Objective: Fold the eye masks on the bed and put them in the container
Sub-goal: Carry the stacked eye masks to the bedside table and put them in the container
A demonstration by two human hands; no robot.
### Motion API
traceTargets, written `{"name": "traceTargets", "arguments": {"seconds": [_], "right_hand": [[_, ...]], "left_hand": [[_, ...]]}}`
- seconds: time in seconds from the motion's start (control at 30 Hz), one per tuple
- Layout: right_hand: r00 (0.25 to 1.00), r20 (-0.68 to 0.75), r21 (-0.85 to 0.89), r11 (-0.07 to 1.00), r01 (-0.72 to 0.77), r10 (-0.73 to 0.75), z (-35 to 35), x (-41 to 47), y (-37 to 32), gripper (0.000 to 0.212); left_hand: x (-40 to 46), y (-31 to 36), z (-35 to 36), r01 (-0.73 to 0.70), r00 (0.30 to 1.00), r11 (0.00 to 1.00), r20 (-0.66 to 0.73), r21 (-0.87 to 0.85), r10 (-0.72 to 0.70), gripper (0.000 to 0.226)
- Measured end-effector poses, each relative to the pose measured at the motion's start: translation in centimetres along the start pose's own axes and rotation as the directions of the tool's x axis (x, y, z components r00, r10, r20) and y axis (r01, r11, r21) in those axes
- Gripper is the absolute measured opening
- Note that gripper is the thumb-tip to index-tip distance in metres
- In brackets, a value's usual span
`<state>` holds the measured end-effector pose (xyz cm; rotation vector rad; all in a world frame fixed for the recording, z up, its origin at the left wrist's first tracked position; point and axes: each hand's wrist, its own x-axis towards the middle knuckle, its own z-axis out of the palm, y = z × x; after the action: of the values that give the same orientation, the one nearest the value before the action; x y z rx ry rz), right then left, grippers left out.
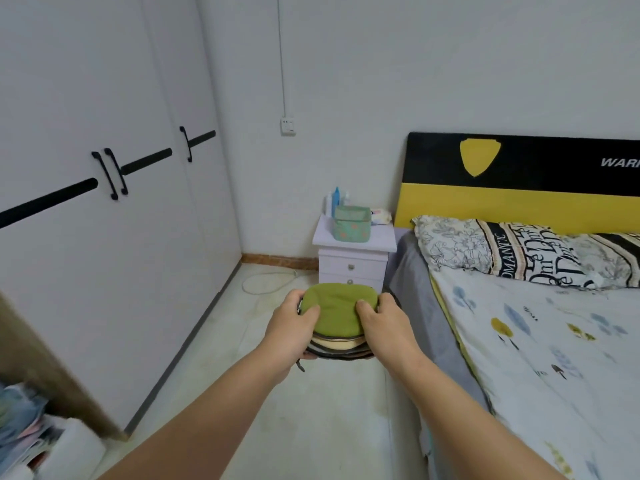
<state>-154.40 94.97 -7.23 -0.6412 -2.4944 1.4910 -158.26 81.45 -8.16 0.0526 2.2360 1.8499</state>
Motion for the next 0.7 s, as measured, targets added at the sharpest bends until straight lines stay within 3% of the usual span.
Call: {"name": "traceTargets", "arguments": {"seconds": [0.4,0.7], "right_hand": [[0.99,-0.123,0.035,0.998,-0.06,0.064,4.2,18.4,-3.2,0.019],[0.98,-0.168,0.067,0.994,-0.092,0.102,5.4,31.2,-4.4,0.018]], "left_hand": [[20.7,3.6,-0.9,-0.011,0.987,0.998,0.158,0.059,0.001,0.014],[34.1,5.7,0.9,-0.002,0.98,0.997,0.198,0.078,-0.014,0.015]]}}
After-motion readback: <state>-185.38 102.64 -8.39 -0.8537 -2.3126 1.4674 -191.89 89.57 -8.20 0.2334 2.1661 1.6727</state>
